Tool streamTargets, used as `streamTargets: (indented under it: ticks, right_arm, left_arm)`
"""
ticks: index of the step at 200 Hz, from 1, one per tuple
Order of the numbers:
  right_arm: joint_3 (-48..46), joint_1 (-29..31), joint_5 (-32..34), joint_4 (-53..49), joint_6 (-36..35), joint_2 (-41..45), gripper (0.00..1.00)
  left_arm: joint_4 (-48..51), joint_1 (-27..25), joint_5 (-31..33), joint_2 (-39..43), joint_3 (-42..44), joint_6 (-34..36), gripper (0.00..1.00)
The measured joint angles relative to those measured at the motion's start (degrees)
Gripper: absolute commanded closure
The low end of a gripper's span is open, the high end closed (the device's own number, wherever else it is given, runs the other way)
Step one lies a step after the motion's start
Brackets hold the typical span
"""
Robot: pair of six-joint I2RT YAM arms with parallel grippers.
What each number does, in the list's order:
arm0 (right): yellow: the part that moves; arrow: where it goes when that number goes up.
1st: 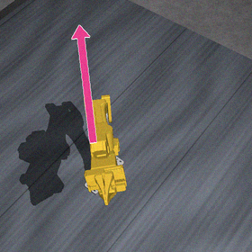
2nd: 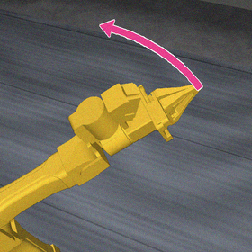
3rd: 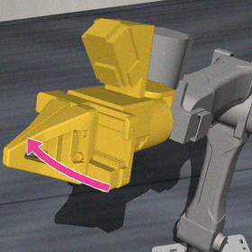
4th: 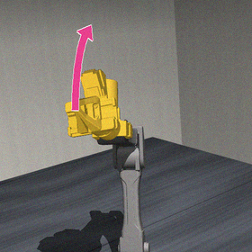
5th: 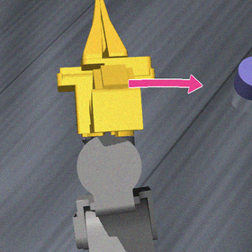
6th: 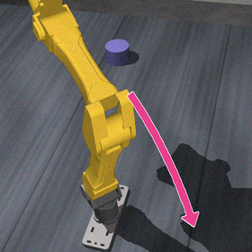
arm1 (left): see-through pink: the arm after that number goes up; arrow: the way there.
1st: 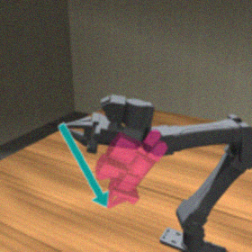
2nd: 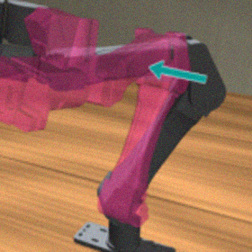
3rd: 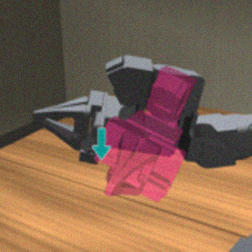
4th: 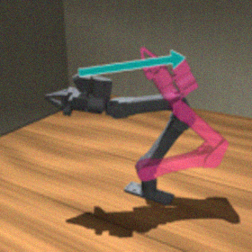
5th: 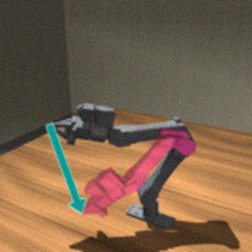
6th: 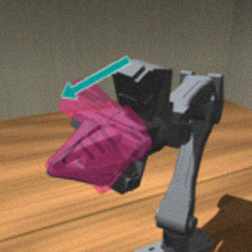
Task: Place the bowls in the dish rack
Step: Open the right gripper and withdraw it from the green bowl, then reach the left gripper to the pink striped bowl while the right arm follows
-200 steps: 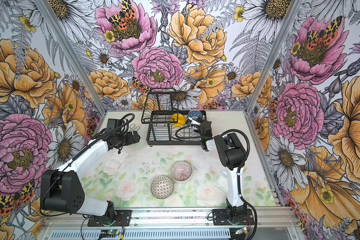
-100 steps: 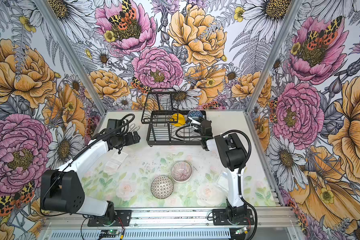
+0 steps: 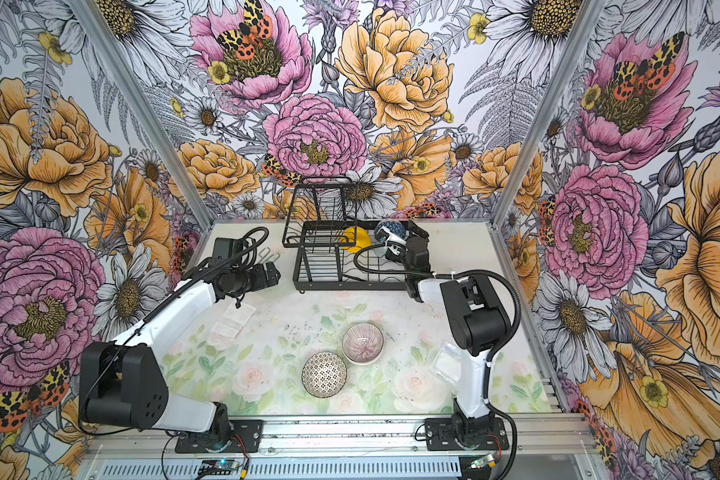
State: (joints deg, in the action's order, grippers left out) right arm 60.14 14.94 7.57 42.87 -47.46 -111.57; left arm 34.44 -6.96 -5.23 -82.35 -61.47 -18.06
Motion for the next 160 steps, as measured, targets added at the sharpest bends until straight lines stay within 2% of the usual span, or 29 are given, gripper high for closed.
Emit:
streamTargets:
  ticks: [25, 48, 125, 160]
  right_arm:
    - [-1.09, 0.55, 2.89, -3.10, 1.86, 3.45, 0.01]
    - [-1.05, 1.70, 6.25, -10.49, 6.80, 8.66, 0.00]
    - [7.17, 3.06, 11.98, -45.92, 34.12, 27.04, 0.01]
    - [7.80, 3.58, 9.68, -61.20, 45.46, 31.32, 0.01]
  left_arm:
    - [-0.02, -0.04, 0.00, 0.20, 0.02, 0.00, 0.01]
    - [0.02, -0.35, 0.00, 1.25, 0.61, 0.00, 0.01]
    - [2.34, -3.91, 0.74, 7.43, 1.62, -0.02, 0.01]
    - [4.13, -7.06, 1.40, 8.79, 1.62, -0.57, 0.01]
